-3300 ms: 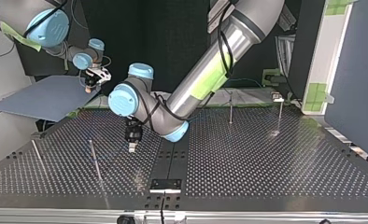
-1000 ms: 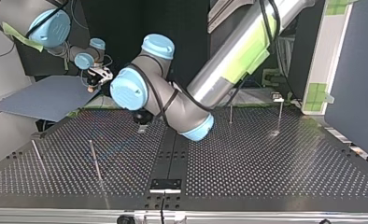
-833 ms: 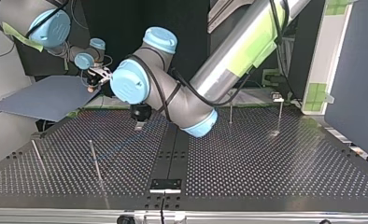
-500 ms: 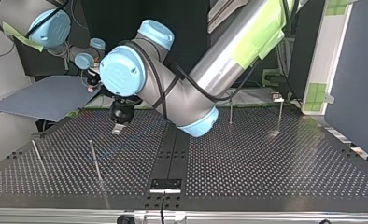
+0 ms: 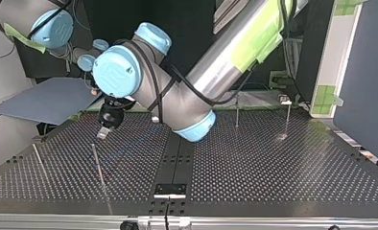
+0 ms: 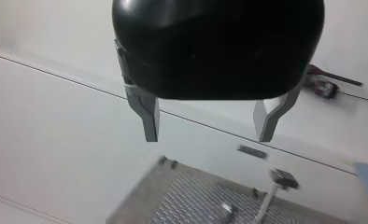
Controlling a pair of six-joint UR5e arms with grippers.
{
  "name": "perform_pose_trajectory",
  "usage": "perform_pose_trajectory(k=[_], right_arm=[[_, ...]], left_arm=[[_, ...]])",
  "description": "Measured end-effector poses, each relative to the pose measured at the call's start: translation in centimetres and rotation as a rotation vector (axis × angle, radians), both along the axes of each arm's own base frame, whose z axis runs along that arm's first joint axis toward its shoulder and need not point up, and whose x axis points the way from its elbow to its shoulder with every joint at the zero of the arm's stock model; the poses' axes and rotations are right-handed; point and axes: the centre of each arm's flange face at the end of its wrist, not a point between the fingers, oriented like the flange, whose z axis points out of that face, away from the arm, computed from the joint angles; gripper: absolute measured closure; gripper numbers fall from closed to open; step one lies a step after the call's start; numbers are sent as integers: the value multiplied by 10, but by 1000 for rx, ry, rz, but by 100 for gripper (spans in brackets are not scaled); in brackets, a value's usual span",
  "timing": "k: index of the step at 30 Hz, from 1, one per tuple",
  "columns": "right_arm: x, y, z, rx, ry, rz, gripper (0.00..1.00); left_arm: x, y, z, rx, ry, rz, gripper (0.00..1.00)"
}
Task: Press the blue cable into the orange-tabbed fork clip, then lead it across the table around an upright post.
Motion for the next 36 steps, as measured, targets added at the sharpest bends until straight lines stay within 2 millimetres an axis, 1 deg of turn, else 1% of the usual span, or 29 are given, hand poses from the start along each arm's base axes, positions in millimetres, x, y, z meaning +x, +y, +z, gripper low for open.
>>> perform_pose_trajectory(k=[5,7,12,17,26,36], right_arm=[[1,0,0,0,1,2,100],[1,0,0,0,1,2,100],[2,0,0,0,1,4,100],[4,0,0,-1,1,6,100],[4,0,0,-2,-3,5,100],[4,1,0,2,-5,6,100]], left_arm=[[9,-6,-26,61,-4,28,0],[12,-7,-29,74,-16,40,0],[15,-9,-22,103,-73,81,0],[18,-6,-16,143,-118,127,0],[15,-4,-16,233,-156,154,0],[10,-7,-16,242,-163,145,0]])
